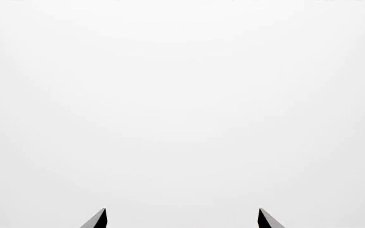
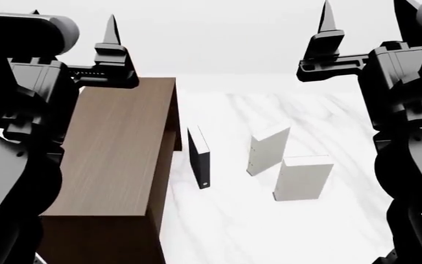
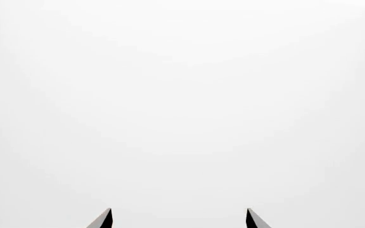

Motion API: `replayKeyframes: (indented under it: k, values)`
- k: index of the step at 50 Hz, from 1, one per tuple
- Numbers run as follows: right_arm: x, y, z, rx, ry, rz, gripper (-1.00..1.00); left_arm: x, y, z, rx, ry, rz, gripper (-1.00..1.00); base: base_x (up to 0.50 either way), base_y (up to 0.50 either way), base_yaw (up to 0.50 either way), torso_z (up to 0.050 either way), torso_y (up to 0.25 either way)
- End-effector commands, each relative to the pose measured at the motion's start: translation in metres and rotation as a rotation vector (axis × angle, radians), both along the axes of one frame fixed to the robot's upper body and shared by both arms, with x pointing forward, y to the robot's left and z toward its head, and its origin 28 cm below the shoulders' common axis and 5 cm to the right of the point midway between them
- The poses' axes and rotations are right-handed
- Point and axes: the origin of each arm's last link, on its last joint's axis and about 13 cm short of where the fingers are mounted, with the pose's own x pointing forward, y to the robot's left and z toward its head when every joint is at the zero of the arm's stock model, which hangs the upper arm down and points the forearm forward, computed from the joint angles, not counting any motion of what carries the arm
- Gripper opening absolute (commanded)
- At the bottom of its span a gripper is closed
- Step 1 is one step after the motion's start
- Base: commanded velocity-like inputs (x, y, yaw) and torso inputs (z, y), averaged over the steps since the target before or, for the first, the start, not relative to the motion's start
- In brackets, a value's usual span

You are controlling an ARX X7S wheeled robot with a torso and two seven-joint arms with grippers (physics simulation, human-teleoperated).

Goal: Pick up the book on the right and place it under the cabinet shelf.

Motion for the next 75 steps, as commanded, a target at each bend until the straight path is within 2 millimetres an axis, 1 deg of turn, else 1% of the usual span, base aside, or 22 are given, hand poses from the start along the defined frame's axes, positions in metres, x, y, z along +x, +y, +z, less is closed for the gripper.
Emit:
replayKeyframes:
  k: [1,12,15,17,20,23,26,33,38,41,46,50,59,64,68,75]
  values:
    - [-0.001,0.000,0.000,-0.001,0.001,0.001,1.00,-0.001,0.001,0.000,-0.001,-0.004,0.001,1.00,0.00,0.00,0.00,0.000,0.000]
    - [-0.001,-0.002,0.001,-0.003,0.003,0.001,1.00,-0.001,0.002,0.000,-0.001,-0.004,0.004,1.00,0.00,0.00,0.00,0.000,0.000]
    - [-0.001,-0.003,0.004,-0.034,0.026,0.011,1.00,-0.002,0.001,0.000,0.001,-0.003,0.003,1.00,0.00,0.00,0.00,0.000,0.000]
    - [-0.001,-0.006,0.011,-0.067,0.061,0.024,1.00,-0.002,0.001,0.000,0.002,-0.003,0.002,1.00,0.00,0.00,0.00,0.000,0.000]
    - [-0.002,-0.011,0.018,-0.173,0.155,0.065,1.00,-0.003,0.002,0.002,0.004,-0.006,0.003,1.00,0.00,0.00,0.00,0.000,0.000]
    - [-0.003,-0.019,0.030,-0.235,0.219,0.092,1.00,-0.004,0.003,0.003,0.003,-0.010,0.004,1.00,0.00,0.00,0.00,0.000,0.000]
    - [0.001,-0.031,0.046,-0.291,0.243,0.041,1.00,-0.004,0.003,0.004,0.003,-0.013,0.005,1.00,0.00,0.00,0.00,0.000,0.000]
    - [0.012,-0.052,0.077,-0.451,0.341,0.048,1.00,-0.007,0.001,0.009,0.010,-0.022,0.004,1.00,0.00,0.00,0.00,0.000,0.000]
    - [0.020,-0.064,0.096,-0.527,0.372,0.058,1.00,-0.009,0.001,0.012,0.016,-0.030,0.004,1.00,0.00,0.00,0.00,0.000,0.000]
    - [0.023,-0.068,0.104,-0.538,0.418,0.095,1.00,-0.009,0.001,0.013,0.018,-0.032,0.004,1.00,0.00,0.00,0.00,0.000,0.000]
    - [0.031,-0.075,0.114,-0.646,0.515,0.155,1.00,-0.009,0.000,0.014,0.023,-0.034,0.004,1.00,0.00,0.00,0.00,0.000,0.000]
    - [0.037,-0.080,0.119,-0.713,0.602,0.187,1.00,-0.010,0.001,0.016,0.025,-0.036,0.006,1.00,0.00,0.00,0.00,0.000,0.000]
    - [0.046,-0.086,0.120,-0.710,0.902,0.233,1.00,-0.011,0.002,0.018,0.026,-0.041,0.008,1.00,0.00,0.00,0.00,0.000,0.000]
    - [0.052,-0.089,0.115,-0.727,1.033,0.233,1.00,-0.011,0.002,0.018,0.025,-0.043,0.007,1.00,0.00,0.00,0.00,0.000,0.000]
    - [0.058,-0.088,0.111,-0.729,1.100,0.232,1.00,-0.011,0.003,0.017,0.025,-0.043,0.010,1.00,0.00,0.00,0.00,0.000,0.000]
    - [0.070,-0.086,0.095,-0.764,1.209,0.241,1.00,-0.011,0.005,0.016,0.021,-0.045,0.011,1.00,0.00,0.00,0.00,0.000,0.000]
